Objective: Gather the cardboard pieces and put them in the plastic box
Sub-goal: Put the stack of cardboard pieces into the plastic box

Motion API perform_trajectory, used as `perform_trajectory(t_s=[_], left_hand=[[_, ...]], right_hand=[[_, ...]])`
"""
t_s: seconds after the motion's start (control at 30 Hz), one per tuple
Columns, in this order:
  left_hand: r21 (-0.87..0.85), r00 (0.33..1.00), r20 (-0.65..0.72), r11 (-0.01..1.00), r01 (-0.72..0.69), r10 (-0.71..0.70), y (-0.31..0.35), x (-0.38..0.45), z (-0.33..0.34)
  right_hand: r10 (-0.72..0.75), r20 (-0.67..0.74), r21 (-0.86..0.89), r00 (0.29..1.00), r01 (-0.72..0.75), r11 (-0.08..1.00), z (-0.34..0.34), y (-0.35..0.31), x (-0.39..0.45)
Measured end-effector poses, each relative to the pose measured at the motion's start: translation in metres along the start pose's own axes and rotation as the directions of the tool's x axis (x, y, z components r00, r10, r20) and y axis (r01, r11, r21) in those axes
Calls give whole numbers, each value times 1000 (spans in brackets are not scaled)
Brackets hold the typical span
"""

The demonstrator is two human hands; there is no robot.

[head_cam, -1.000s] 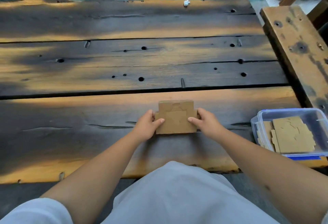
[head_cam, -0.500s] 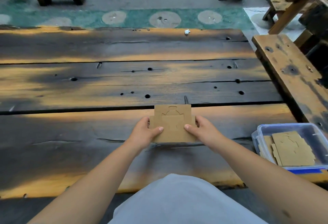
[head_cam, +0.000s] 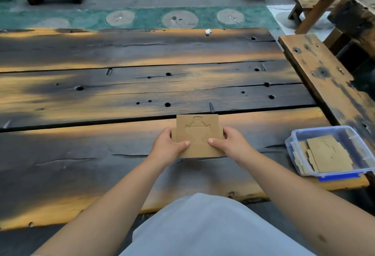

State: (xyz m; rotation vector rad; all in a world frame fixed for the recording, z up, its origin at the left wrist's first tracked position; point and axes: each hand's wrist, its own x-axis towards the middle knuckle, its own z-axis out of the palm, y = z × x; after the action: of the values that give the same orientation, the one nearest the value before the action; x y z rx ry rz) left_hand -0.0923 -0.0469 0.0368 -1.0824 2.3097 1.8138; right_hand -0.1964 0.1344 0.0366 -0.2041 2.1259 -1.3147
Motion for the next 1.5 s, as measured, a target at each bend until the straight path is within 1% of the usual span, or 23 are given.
perform_trajectory(t_s=[0.17,0.27,0.43,0.6,0.87,1.1,1.33,1.43,1.5], left_hand=[[23,999,34,1000,17,-17,0,-2,6],[43,999,49,999,22,-24,3,-3,15],[99,997,59,994,49,-55,7,-6,37],[167,996,55,984,64,-74,17,-5,74],[342,998,62,940,2,-24,50,-10,180],[398,990,138,917,-41,-16,81,-10,284],[435,985,170,898,-58,-19,103,-6,381],[484,983,178,873,-58,-34,107,-4,416],[509,981,188,859,-56,-48,109,-2,436]], right_hand=[[52,-55,54,997,-49,997,-3,5,-9],[74,-82,57,994,-70,996,-9,11,-13],[90,-105,-3,990,-91,996,-25,25,-15],[99,-111,-89,989,-109,990,-60,41,-14],[121,-150,-134,981,-141,981,-158,78,-22],[159,-193,-116,968,-183,976,-254,120,-24],[187,-232,-198,954,-235,952,-341,158,-19],[199,-248,-232,948,-258,938,-366,173,-15],[212,-251,-225,944,-270,936,-380,184,-11]])
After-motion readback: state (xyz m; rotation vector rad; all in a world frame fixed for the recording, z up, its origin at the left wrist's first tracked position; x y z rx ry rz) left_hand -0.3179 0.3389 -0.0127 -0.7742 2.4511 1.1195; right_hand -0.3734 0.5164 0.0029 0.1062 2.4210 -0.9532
